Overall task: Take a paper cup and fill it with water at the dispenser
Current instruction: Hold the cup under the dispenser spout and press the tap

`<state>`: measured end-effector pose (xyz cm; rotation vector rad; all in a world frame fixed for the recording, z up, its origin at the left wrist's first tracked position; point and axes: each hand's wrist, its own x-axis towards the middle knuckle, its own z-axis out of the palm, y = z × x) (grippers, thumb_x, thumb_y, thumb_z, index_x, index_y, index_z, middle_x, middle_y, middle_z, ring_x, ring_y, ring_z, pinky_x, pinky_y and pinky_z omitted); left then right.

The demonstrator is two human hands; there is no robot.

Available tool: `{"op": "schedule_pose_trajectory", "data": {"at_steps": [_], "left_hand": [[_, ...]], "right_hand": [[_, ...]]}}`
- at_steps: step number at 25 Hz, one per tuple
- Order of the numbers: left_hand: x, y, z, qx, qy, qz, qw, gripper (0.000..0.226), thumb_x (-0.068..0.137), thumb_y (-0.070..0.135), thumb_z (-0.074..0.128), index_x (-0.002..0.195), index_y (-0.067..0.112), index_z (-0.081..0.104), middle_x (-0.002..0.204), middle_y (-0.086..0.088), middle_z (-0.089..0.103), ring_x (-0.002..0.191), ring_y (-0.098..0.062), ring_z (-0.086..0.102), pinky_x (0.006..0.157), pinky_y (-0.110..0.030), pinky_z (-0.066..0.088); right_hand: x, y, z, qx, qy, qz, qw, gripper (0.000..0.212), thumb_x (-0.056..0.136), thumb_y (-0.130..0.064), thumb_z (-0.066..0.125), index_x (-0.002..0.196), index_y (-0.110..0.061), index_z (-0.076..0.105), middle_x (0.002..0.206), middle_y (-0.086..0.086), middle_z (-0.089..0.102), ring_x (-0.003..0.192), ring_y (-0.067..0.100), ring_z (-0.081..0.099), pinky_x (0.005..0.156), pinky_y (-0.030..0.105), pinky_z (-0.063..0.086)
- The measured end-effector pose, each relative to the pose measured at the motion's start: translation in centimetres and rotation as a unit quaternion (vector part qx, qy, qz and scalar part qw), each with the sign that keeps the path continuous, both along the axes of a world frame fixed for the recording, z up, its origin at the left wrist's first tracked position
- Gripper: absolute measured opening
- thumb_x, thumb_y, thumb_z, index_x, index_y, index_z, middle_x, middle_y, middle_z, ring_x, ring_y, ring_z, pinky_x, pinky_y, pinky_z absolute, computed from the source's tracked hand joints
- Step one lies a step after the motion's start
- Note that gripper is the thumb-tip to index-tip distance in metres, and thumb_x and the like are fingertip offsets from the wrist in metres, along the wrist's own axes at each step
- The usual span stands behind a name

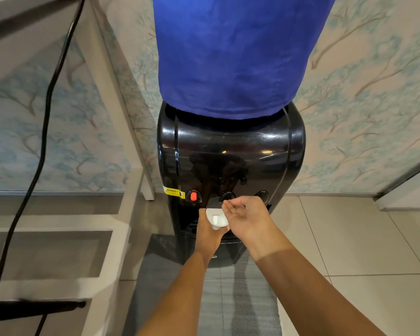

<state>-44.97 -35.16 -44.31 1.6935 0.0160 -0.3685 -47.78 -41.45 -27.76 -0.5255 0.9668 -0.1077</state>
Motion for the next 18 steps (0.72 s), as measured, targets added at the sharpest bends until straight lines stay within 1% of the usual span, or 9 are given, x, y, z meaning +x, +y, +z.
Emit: {"op": "schedule_pose_trajectory", "data": {"at_steps": [2,4,5,6,8,10,12,14,18], "left_hand": [[0.1,-0.2,-0.1,-0.018,0.003,0.002,1.0,0.042,0.075,-0.003,0.074,0.095,0.016,0.042,0.086,0.004,0.057,0.075,-0.004,0.057,0.057,-0.007,0.048],[0.3,-0.5,0.0,-0.042,0.008,0.01,0.999,0.04,0.076,-0.005,0.072,0.099,0.013,0.044,0.087,0.001,0.059,0.076,-0.005,0.059,0.06,-0.009,0.05],[0.5,-0.7,0.0,-0.051,0.014,0.013,0.999,0.04,0.077,-0.003,0.072,0.103,0.011,0.045,0.091,-0.001,0.061,0.081,-0.009,0.061,0.065,-0.012,0.053],[0.6,-0.9,0.0,-0.06,0.02,0.016,0.998,0.041,0.078,0.002,0.073,0.108,0.011,0.046,0.097,-0.004,0.063,0.089,-0.015,0.063,0.074,-0.019,0.056],[0.8,-1.1,-0.1,-0.054,0.025,0.019,0.998,0.045,0.078,0.012,0.074,0.115,0.01,0.049,0.108,-0.008,0.065,0.102,-0.022,0.063,0.091,-0.036,0.054],[0.8,-1.0,-0.3,-0.027,0.028,0.021,0.999,0.048,0.077,0.018,0.076,0.117,0.012,0.05,0.11,-0.008,0.066,0.104,-0.022,0.063,0.096,-0.043,0.051],[0.8,-0.9,-0.3,-0.023,0.026,0.017,0.999,0.053,0.076,0.019,0.077,0.12,0.015,0.049,0.111,-0.006,0.066,0.104,-0.02,0.063,0.097,-0.043,0.051],[0.7,-0.8,-0.3,-0.029,0.022,0.01,0.999,0.06,0.075,0.018,0.078,0.126,0.019,0.047,0.116,-0.004,0.065,0.108,-0.019,0.062,0.099,-0.04,0.05],[0.9,-0.6,-0.2,-0.026,0.018,-0.002,0.999,0.071,0.073,0.015,0.08,0.132,0.023,0.042,0.123,-0.003,0.062,0.115,-0.019,0.058,0.102,-0.038,0.047]], "right_hand": [[0.2,-0.3,-0.1,-0.015,0.006,0.015,1.0,0.042,0.087,0.018,0.031,0.128,0.022,0.04,0.146,0.028,0.035,0.138,0.033,0.036,0.116,0.036,0.028],[0.6,-0.8,0.1,-0.027,0.02,0.06,0.998,0.044,0.089,0.015,0.033,0.133,0.023,0.034,0.148,0.033,0.031,0.139,0.039,0.033,0.117,0.034,0.024],[0.8,-1.0,0.2,-0.037,0.028,0.066,0.997,0.047,0.09,0.013,0.032,0.136,0.021,0.03,0.149,0.033,0.029,0.139,0.039,0.031,0.117,0.033,0.024],[0.8,-1.1,0.1,-0.029,0.021,0.059,0.998,0.05,0.09,0.013,0.031,0.14,0.017,0.028,0.149,0.032,0.029,0.14,0.037,0.032,0.116,0.032,0.026],[0.8,-1.1,0.0,0.006,0.008,0.004,1.0,0.058,0.088,0.017,0.03,0.145,0.006,0.028,0.146,0.031,0.034,0.138,0.035,0.036,0.115,0.035,0.029],[1.1,-0.9,-0.1,0.032,0.002,-0.042,0.999,0.062,0.086,0.02,0.031,0.145,0.0,0.03,0.143,0.031,0.037,0.136,0.034,0.038,0.115,0.038,0.03],[1.3,-0.7,-0.1,0.03,0.007,-0.05,0.998,0.064,0.086,0.02,0.031,0.146,-0.003,0.031,0.142,0.032,0.038,0.136,0.035,0.038,0.115,0.039,0.03],[1.5,-0.8,-0.1,0.03,0.009,-0.055,0.998,0.066,0.086,0.021,0.03,0.147,-0.005,0.029,0.143,0.032,0.037,0.137,0.036,0.037,0.116,0.039,0.028],[2.0,-0.9,0.0,0.037,0.006,-0.049,0.998,0.061,0.087,0.019,0.03,0.146,0.002,0.029,0.144,0.032,0.036,0.139,0.036,0.034,0.116,0.038,0.026]]}}
